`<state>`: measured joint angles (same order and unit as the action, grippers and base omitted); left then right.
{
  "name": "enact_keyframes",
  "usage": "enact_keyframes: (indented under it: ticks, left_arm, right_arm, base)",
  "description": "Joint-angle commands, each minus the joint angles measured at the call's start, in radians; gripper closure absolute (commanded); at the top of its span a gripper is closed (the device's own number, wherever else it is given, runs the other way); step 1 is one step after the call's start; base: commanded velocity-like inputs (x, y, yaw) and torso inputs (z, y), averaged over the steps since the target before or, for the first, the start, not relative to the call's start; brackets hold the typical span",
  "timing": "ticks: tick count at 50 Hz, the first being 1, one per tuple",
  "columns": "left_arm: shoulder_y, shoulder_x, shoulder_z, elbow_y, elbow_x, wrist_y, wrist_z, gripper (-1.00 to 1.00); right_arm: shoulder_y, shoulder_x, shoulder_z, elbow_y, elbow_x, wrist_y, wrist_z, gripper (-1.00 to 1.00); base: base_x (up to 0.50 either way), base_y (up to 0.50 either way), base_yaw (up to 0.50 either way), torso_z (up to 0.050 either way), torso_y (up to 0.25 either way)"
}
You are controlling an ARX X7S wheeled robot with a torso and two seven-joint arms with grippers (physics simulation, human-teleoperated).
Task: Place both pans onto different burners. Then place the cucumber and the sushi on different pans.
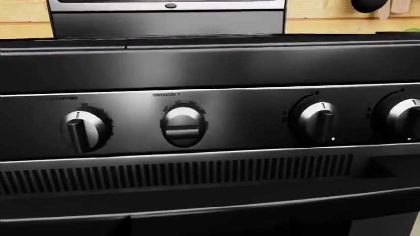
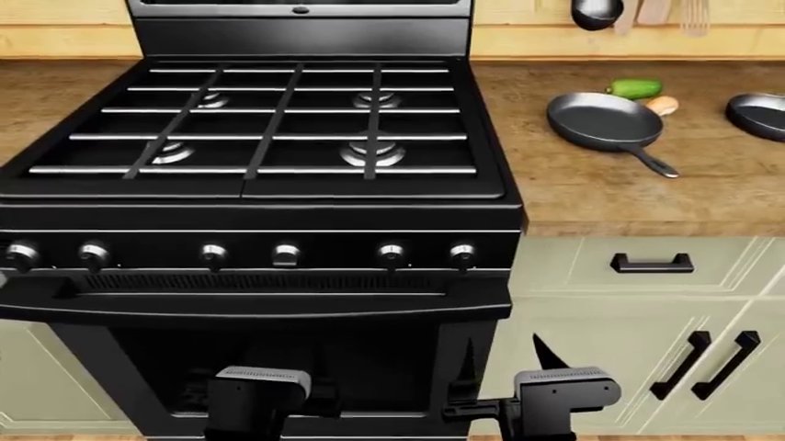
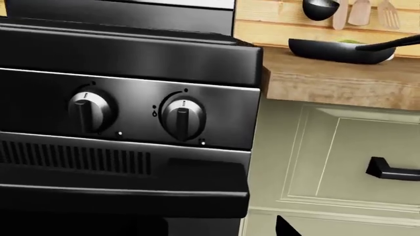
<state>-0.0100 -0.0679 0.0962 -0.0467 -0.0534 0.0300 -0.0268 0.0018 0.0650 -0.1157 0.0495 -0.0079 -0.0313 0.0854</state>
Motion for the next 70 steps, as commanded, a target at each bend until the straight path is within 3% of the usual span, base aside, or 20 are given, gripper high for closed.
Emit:
enact_keyframes:
  ticks: [1,20,70]
  left_arm:
    - [-0.001,-0.015,0.022,-0.004,-0.011,-0.001,-0.014,-1.0]
    - [-0.008,-0.034,0.043,-0.01,-0.039,-0.01,-0.037,-1.0]
    - [-0.017,-0.067,0.086,-0.029,-0.087,-0.002,-0.081,-1.0]
  right_arm:
    - [0.0,0.015,-0.023,0.011,0.009,-0.007,0.018,-1.0]
    - [0.003,0.033,-0.046,0.008,0.051,0.013,0.028,-1.0]
    - [0.022,0.065,-0.091,0.042,0.131,0.038,0.049,-1.0]
  base:
    - [0.0,0.0,0.0,0.05,0.0]
    - [0.0,0.0,0.0,0.047,0.0]
    - [0.0,-0.5,0.0,0.0,0.0]
